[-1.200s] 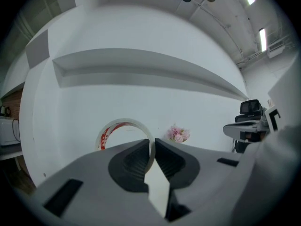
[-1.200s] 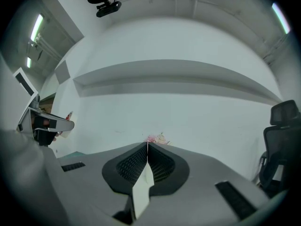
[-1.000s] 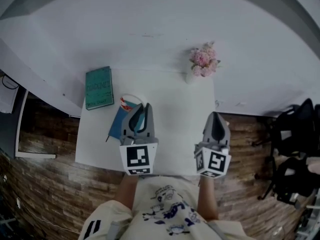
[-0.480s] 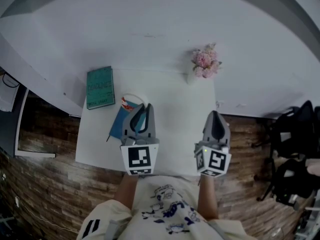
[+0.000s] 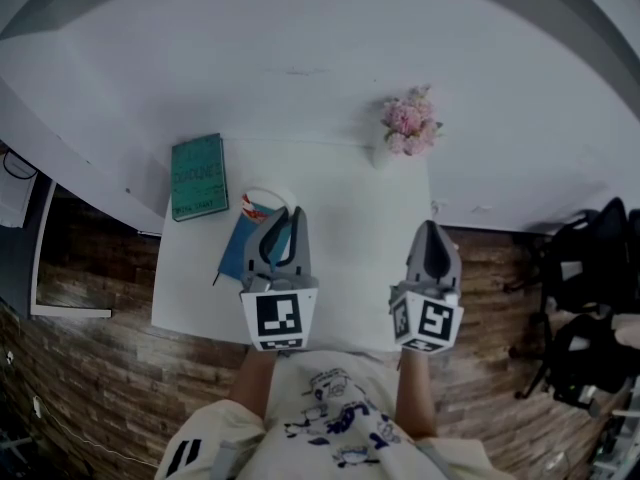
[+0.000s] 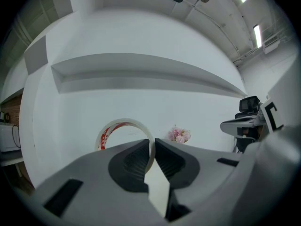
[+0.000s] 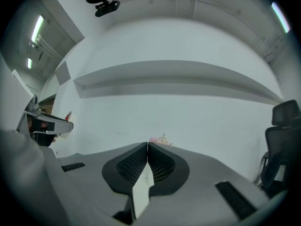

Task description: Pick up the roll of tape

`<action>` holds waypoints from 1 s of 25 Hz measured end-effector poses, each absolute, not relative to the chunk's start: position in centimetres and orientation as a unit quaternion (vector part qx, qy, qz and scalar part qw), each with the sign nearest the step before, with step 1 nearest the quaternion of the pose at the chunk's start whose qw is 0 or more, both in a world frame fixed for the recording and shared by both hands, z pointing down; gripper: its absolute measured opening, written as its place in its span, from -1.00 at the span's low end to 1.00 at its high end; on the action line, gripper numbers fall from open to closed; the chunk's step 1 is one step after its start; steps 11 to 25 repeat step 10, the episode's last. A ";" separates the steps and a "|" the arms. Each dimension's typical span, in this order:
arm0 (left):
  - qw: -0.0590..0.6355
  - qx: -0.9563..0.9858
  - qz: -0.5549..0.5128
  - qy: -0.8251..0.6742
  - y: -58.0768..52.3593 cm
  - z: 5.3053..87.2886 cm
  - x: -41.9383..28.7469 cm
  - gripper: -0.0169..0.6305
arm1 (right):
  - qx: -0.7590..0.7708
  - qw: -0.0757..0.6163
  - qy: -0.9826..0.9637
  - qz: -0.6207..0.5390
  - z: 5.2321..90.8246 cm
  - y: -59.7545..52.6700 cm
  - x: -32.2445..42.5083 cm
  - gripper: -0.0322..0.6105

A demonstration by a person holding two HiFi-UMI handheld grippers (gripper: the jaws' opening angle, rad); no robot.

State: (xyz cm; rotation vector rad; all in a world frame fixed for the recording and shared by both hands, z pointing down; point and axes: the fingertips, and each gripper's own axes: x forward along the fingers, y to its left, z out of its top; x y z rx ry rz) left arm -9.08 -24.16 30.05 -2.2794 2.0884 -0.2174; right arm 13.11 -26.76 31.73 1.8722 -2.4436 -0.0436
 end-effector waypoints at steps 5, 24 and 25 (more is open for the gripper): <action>0.028 -0.735 -0.066 0.674 -24.2 29.8 -9.2 -0.83 | 0.609 0.032 -0.793 -0.013 31.8 -26.6 13.0 -0.89; 0.023 -0.734 -0.059 0.676 -24.0 29.6 -9.1 -0.83 | 0.607 0.028 -0.794 -0.019 31.6 -26.5 12.8 -0.89; 0.023 -0.734 -0.059 0.676 -24.0 29.6 -9.1 -0.83 | 0.607 0.028 -0.794 -0.019 31.6 -26.5 12.8 -0.89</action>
